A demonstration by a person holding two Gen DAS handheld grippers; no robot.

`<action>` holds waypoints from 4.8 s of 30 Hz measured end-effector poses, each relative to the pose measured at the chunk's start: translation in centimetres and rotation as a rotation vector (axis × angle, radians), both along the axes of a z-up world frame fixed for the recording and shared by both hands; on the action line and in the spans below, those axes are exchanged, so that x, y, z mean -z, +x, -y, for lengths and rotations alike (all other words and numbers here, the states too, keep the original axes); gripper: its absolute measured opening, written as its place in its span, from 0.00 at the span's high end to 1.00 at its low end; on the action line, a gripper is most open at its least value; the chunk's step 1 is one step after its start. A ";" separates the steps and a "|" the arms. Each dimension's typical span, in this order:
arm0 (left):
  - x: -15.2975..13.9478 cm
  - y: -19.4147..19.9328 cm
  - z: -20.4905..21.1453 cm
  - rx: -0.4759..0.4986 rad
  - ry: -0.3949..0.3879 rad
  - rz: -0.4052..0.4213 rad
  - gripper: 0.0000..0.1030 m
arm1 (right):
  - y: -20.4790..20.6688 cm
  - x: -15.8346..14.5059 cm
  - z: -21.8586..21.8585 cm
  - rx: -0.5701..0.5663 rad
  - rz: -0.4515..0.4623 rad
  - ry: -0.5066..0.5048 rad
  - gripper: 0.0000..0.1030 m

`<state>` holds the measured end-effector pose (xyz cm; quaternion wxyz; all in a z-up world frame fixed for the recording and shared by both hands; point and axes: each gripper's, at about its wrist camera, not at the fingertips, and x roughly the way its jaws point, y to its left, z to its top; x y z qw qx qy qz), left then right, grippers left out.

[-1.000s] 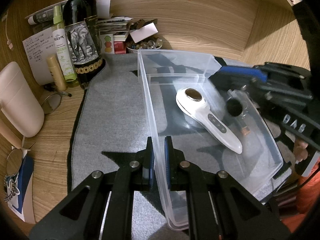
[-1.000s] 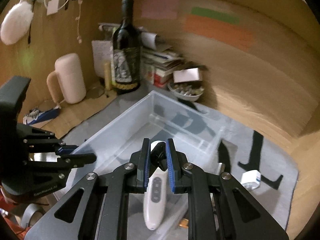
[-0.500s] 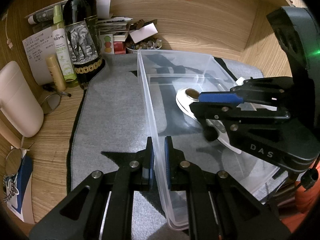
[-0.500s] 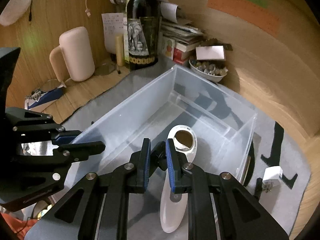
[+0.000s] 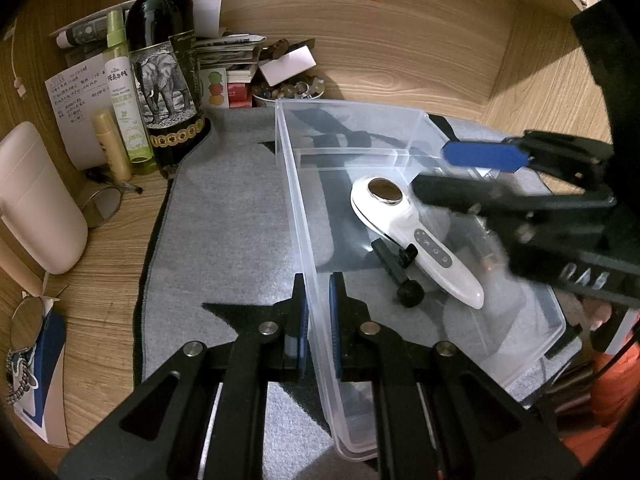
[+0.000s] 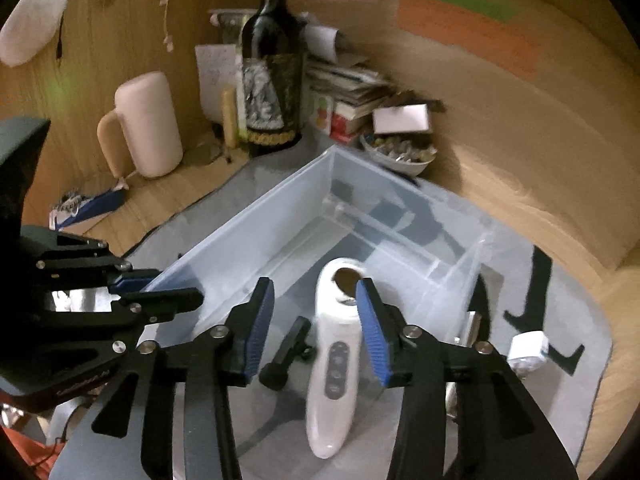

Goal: Organize rigid objects
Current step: 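Open the right tool to drop the black knob into the box, then grasp the keyring with keys with the right tool and lift it, then carry the keys into the clear box and open the right tool, then grasp the silver flashlight on the mat with the right tool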

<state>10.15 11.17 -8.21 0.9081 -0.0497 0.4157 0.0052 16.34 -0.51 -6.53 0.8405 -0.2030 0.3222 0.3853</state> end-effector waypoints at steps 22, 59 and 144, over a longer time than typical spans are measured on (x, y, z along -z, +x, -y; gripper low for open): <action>0.0 0.0 0.0 0.001 -0.001 0.000 0.91 | 3.3 -0.7 9.9 0.301 0.030 0.022 0.54; 0.0 -0.1 -0.3 -0.008 -0.001 -0.003 0.91 | 6.5 5.8 13.5 0.355 -0.100 -0.046 0.71; 0.0 0.1 -0.1 -0.011 0.000 -0.005 0.92 | 6.8 3.5 11.3 0.295 -0.093 -0.032 0.55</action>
